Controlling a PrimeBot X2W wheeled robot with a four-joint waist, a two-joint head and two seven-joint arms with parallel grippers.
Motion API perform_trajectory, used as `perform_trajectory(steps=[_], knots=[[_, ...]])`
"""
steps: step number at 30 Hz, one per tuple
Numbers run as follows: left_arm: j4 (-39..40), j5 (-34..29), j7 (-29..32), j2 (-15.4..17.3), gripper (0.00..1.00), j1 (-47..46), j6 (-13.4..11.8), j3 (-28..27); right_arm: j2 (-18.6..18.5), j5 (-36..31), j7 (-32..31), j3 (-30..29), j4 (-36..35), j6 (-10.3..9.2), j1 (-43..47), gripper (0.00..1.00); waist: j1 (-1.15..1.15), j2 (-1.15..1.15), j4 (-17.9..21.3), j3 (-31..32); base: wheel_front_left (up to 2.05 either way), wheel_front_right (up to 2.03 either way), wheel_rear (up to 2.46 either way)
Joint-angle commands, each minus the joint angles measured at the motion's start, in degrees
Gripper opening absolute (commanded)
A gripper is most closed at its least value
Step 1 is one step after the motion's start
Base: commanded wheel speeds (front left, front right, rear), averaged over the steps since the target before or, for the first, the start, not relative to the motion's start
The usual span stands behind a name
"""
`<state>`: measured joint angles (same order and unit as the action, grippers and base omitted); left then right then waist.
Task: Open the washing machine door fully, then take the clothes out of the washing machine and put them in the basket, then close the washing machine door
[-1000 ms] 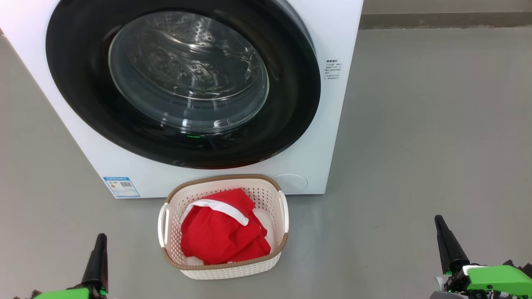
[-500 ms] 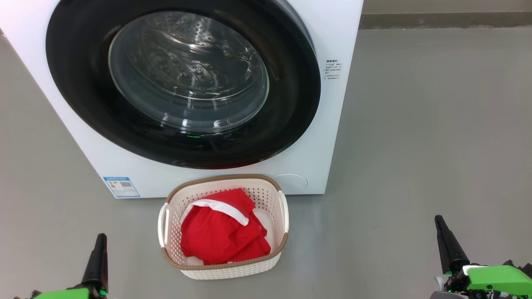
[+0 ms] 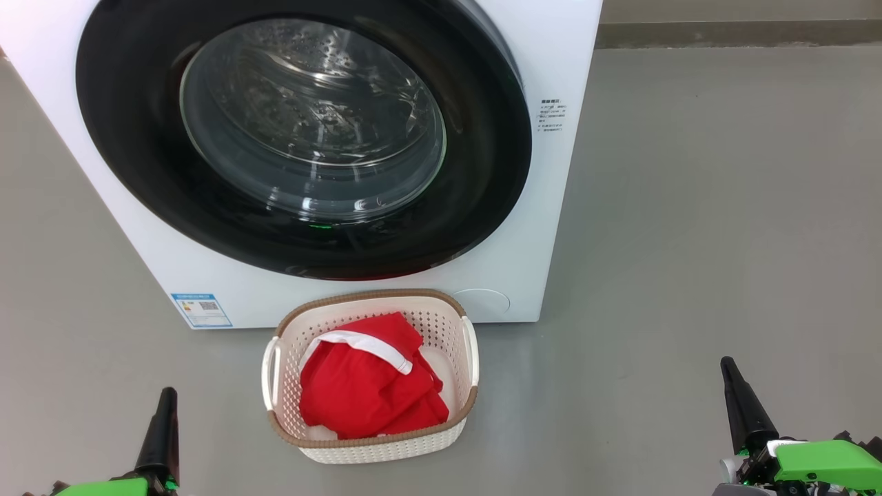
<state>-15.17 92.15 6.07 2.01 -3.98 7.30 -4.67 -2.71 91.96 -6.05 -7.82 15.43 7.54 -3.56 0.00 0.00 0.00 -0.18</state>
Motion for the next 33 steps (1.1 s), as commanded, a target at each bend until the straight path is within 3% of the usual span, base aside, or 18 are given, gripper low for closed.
perform_trajectory(steps=[1,33], knots=[[1.13,-0.02,0.45,0.89,0.00,-2.21,0.19,-1.89,-0.18,0.16,-0.47,1.25,-1.41,-0.05,-2.63,0.00,0.00,0.00,0.00,0.00,0.00,0.00,0.00],[1.13,-0.03,0.46,0.88,0.00,-2.21,0.19,-1.90,-0.18,0.16,-0.48,1.24,-1.41,-0.05,-2.63,0.00,0.00,0.00,0.00,0.00,0.00,0.00,0.00]])
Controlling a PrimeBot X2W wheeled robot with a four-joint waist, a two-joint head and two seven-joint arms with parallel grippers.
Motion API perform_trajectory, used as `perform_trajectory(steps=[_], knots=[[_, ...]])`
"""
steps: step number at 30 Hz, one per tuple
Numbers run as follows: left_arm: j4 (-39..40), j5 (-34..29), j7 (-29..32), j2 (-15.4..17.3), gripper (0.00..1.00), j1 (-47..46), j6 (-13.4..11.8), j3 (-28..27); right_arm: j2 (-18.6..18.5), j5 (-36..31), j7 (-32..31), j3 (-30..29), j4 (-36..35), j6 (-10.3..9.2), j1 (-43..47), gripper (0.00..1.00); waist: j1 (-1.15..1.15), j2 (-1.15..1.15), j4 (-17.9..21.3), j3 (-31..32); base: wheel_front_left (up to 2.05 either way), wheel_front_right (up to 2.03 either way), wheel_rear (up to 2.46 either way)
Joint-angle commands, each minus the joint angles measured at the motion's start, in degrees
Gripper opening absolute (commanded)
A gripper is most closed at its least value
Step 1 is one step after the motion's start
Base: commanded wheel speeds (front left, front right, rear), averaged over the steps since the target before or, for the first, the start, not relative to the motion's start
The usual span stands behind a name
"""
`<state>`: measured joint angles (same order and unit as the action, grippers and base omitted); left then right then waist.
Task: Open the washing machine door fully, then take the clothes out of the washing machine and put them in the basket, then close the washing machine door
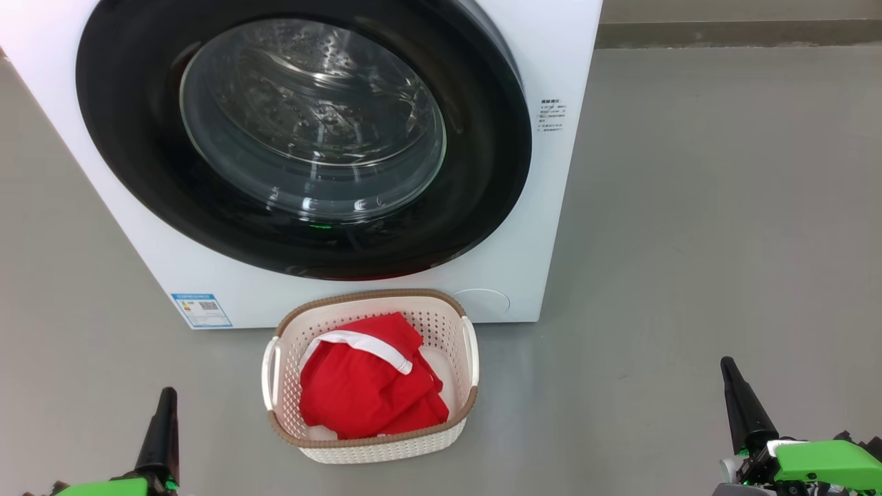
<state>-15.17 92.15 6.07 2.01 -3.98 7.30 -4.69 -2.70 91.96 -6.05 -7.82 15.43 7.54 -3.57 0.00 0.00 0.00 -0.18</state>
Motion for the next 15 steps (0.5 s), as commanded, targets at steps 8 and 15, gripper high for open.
perform_trajectory(steps=[8,15], knots=[[1.13,-0.03,0.46,0.88,0.00,-2.21,0.19,-1.89,-0.19,0.15,-0.48,1.24,-1.41,-0.05,-2.62,0.00,0.00,0.00,0.00,0.00,0.00,0.00,0.00],[1.13,-0.03,0.46,0.88,0.00,-2.21,0.19,-1.89,-0.19,0.15,-0.48,1.24,-1.41,-0.05,-2.62,0.00,0.00,0.00,0.00,0.00,0.00,0.00,0.00]])
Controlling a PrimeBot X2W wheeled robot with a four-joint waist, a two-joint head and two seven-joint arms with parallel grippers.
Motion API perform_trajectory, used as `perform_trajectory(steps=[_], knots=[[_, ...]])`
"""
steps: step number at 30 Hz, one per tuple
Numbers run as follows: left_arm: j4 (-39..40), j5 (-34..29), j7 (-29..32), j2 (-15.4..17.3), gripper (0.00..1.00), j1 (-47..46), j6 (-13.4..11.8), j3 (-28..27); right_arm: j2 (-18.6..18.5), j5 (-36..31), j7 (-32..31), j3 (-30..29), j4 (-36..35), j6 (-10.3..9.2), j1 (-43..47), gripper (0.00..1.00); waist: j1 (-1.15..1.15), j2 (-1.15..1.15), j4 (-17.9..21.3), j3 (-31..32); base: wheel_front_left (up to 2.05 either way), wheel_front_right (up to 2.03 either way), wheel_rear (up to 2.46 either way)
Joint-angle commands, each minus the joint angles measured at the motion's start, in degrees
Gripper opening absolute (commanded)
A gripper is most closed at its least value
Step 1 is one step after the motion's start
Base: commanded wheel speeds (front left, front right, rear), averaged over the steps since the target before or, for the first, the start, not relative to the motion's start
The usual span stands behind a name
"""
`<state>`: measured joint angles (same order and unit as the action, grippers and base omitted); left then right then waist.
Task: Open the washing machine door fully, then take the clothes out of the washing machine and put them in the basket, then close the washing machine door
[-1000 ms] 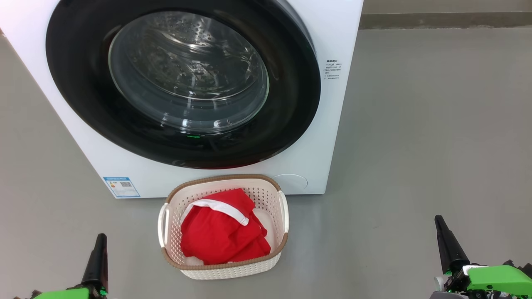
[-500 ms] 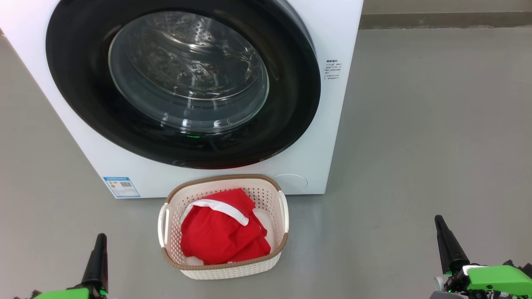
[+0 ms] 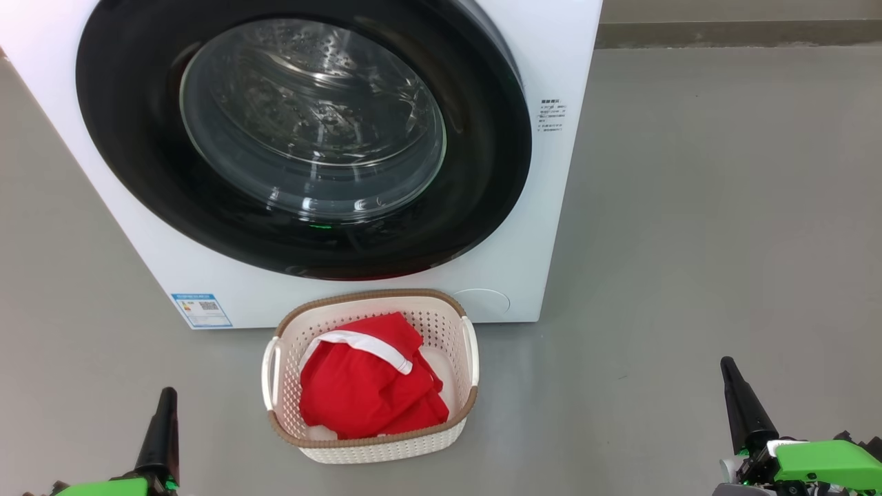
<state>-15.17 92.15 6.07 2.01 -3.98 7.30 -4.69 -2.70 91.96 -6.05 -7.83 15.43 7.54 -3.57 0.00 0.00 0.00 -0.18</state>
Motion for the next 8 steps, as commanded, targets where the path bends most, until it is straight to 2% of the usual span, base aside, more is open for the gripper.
perform_trajectory(steps=[1,8], knots=[[1.13,-0.03,0.46,0.88,0.00,-2.21,0.19,-1.89,-0.19,0.15,-0.49,1.25,-1.41,-0.05,-2.62,0.00,0.00,0.00,0.00,0.00,0.00,0.00,0.00],[1.13,-0.04,0.46,0.88,0.00,-2.21,0.19,-1.89,-0.19,0.15,-0.49,1.25,-1.41,-0.05,-2.62,0.00,0.00,0.00,0.00,0.00,0.00,0.00,0.00]])
